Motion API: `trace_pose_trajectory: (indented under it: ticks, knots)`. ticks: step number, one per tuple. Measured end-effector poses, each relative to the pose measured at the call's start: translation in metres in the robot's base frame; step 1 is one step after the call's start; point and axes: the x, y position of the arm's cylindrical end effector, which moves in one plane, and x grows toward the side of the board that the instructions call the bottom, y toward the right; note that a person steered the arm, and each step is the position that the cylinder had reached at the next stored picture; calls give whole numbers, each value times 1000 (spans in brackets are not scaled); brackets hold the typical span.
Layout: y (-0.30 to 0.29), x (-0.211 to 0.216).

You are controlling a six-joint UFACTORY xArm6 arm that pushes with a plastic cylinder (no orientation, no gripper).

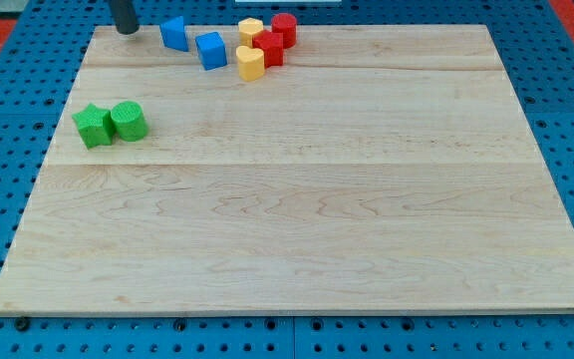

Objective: Slide the green circle and green star towards the top center

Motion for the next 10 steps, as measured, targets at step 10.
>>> trace_pose_trajectory:
  ticks: [10]
  knots:
    - [25, 222]
